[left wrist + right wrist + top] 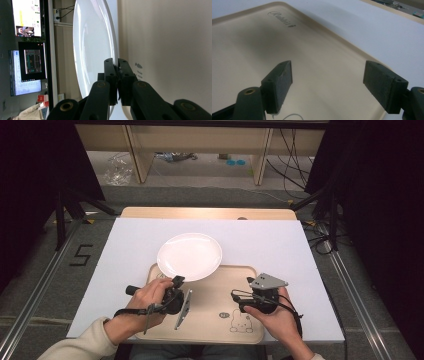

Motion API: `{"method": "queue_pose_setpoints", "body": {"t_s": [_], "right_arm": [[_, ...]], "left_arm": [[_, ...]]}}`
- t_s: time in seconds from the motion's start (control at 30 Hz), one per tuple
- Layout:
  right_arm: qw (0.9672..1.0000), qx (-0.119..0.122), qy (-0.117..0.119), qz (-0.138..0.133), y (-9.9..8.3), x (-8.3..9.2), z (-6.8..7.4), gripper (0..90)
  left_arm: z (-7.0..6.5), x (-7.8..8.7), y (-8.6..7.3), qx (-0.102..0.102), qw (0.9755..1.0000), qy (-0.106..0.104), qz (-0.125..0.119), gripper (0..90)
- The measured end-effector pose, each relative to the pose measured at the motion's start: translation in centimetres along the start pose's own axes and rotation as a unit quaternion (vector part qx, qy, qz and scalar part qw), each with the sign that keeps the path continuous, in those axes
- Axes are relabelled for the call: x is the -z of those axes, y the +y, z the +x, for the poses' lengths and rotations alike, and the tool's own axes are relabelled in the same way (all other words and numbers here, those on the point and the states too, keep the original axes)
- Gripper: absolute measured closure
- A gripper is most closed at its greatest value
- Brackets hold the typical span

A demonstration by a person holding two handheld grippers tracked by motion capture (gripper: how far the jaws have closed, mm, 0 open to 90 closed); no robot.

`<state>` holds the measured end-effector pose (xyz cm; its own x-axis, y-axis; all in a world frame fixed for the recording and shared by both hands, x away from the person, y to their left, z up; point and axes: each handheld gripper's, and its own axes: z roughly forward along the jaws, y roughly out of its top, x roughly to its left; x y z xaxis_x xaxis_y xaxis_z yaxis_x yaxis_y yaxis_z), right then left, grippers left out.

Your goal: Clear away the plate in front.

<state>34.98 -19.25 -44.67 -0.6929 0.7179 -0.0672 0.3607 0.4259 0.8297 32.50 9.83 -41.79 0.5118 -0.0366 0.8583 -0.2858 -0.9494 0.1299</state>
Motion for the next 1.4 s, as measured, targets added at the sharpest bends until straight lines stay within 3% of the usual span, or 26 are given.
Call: {"method": "queue_pose_setpoints", "body": {"t_s": [1.4], "right_arm": [[1.0, -0.002, -0.002, 0.001, 0.0, 0.1, -0.1, 24.6]], "left_arm": [[-1.9, 2.3, 0.9, -0.014, 0.9996, -0.003, -0.022, 87.2]]}}
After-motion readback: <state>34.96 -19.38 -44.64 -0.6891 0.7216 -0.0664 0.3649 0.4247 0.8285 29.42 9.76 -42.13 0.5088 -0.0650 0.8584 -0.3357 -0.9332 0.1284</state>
